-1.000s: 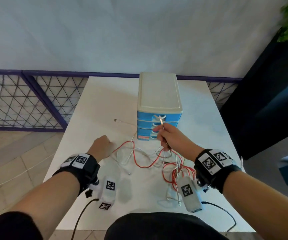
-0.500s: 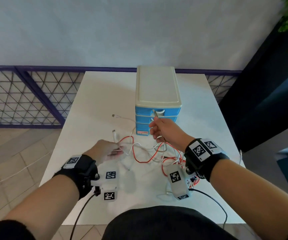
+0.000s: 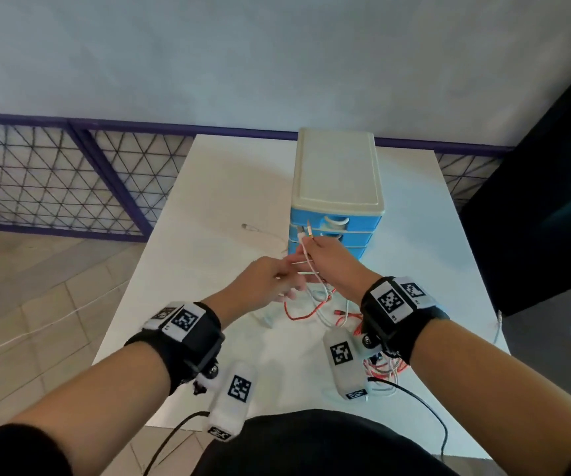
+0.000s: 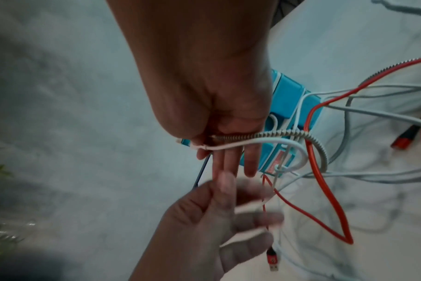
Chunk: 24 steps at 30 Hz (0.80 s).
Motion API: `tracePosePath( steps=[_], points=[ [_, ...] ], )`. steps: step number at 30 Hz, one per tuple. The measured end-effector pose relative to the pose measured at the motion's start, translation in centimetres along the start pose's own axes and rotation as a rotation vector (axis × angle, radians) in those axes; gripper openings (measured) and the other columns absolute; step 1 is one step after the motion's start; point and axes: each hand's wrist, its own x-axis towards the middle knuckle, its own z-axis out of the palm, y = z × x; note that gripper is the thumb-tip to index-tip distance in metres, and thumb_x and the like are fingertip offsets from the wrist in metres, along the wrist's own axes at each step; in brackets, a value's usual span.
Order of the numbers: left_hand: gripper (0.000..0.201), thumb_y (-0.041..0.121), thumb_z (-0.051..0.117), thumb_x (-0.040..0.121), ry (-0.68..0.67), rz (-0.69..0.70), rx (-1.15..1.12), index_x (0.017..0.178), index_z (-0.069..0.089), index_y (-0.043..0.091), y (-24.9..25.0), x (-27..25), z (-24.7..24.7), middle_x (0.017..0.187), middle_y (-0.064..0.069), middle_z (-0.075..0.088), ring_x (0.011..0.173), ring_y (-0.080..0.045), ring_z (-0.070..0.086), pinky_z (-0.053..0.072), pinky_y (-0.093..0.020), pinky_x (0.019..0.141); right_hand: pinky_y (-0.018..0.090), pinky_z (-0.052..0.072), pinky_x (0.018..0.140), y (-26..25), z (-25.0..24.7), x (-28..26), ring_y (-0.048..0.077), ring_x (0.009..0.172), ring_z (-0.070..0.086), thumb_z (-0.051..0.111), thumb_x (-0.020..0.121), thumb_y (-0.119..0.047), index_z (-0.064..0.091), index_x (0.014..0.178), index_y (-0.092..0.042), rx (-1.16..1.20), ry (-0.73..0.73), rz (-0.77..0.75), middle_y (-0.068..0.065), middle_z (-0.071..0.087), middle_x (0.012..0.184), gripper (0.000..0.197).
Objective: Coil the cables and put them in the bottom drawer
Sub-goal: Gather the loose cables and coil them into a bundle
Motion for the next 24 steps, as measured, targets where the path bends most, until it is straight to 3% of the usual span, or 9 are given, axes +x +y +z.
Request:
tracePosePath(
  steps=[2, 5, 7, 9, 11, 13, 16, 19, 24],
  points=[
    [0.018, 0.017, 0.056, 0.089, -0.027, 0.052, 0.333, 0.076, 0.067, 0.009, -1.9, 0.2, -0.8, 0.083, -0.009, 0.069, 0.072, -0.018, 0.067, 0.047, -0.025, 0.066, 0.036, 0.054, 0.082, 0.2, -0.5, -0.3, 0.023, 0.086, 0.070, 0.030, 0.103, -0.034, 0.046, 0.084, -0.013, 0.041, 0.008, 0.032, 0.011, 0.072, 0.098, 0.033],
    [0.018, 0.012, 0.050, 0.089, -0.083, 0.117, 0.886, 0.101, 0.062, 0.017, -5.2, 0.3, -1.4, 0.106, 0.000, 0.060, 0.101, -0.023, 0.060, 0.046, -0.033, 0.076, 0.037, 0.057, 0.075, 0.5, -1.2, -0.9, 0.026, 0.076, 0.072, 0.028, 0.103, -0.037, 0.040, 0.090, -0.012, 0.143, -0.011, 0.059, 0.016, 0.071, 0.087, 0.031],
    [0.034, 0.013, 0.047, 0.088, -0.192, 0.174, 1.067, 0.120, 0.056, 0.024, -7.5, 0.4, -1.1, 0.125, 0.002, 0.053, 0.114, -0.021, 0.054, 0.048, -0.037, 0.082, 0.036, 0.058, 0.069, 0.6, -1.3, -1.2, 0.025, 0.063, 0.069, 0.029, 0.103, -0.036, 0.041, 0.094, -0.010, 0.144, 0.001, 0.047, 0.012, 0.064, 0.072, 0.030],
    [0.034, 0.018, 0.050, 0.087, -0.230, 0.273, 1.132, 0.120, 0.055, 0.024, -9.1, 0.4, -0.6, 0.125, -0.001, 0.053, 0.113, -0.023, 0.055, 0.049, -0.038, 0.082, 0.032, 0.054, 0.058, 0.7, -1.5, -1.2, 0.018, 0.048, 0.054, 0.030, 0.103, -0.036, 0.043, 0.093, -0.011, 0.112, 0.034, 0.033, 0.005, 0.049, 0.061, 0.029],
    [0.021, 0.025, 0.052, 0.083, -0.181, 0.342, 1.086, 0.102, 0.060, 0.020, -9.8, 0.3, -0.1, 0.110, -0.004, 0.058, 0.101, -0.025, 0.060, 0.051, -0.037, 0.071, 0.026, 0.038, 0.048, 0.8, -1.7, -1.1, 0.012, 0.043, 0.034, 0.032, 0.103, -0.034, 0.045, 0.093, -0.011, 0.108, 0.058, 0.019, -0.001, 0.035, 0.057, 0.028],
    [0.023, 0.034, 0.042, 0.077, -0.157, 0.336, 0.981, 0.082, 0.059, 0.019, -9.9, 0.5, -0.3, 0.096, -0.003, 0.061, 0.091, -0.022, 0.061, 0.049, -0.035, 0.067, 0.022, 0.031, 0.046, 0.8, -2.2, -1.1, 0.009, 0.044, 0.028, 0.036, 0.102, -0.033, 0.048, 0.094, -0.011, 0.071, 0.056, -0.007, -0.004, 0.031, 0.057, 0.026],
    [0.014, 0.030, 0.058, 0.083, -0.099, 0.201, 0.695, 0.072, 0.056, 0.022, -9.1, 1.0, -1.0, 0.081, 0.007, 0.064, 0.080, -0.008, 0.060, 0.049, -0.033, 0.073, 0.021, 0.031, 0.048, 1.2, -2.9, -0.7, 0.011, 0.049, 0.035, 0.038, 0.102, -0.023, 0.050, 0.088, -0.012, 0.029, 0.046, -0.047, -0.003, 0.038, 0.059, 0.021],
    [0.026, 0.016, 0.075, 0.077, 0.131, 0.101, 0.297, 0.062, 0.062, 0.033, -6.9, 1.4, -1.7, 0.067, 0.020, 0.066, 0.064, 0.002, 0.057, 0.044, -0.018, 0.068, 0.024, 0.043, 0.056, 1.2, -3.3, -0.4, 0.017, 0.058, 0.058, 0.034, 0.103, -0.022, 0.050, 0.087, -0.011, 0.051, 0.077, -0.086, 0.002, 0.059, 0.066, 0.025],
    [0.014, 0.009, 0.051, 0.095, 0.349, 0.074, -0.250, 0.081, 0.051, 0.009, -1.4, 0.8, -2.4, 0.082, -0.012, 0.070, 0.043, 0.004, 0.053, 0.038, -0.010, 0.045, 0.039, 0.052, 0.088, 0.8, -1.9, 0.0, 0.029, 0.096, 0.069, 0.032, 0.104, -0.023, 0.051, 0.086, -0.008, 0.165, 0.062, -0.074, 0.017, 0.071, 0.103, 0.030]
  ],
)
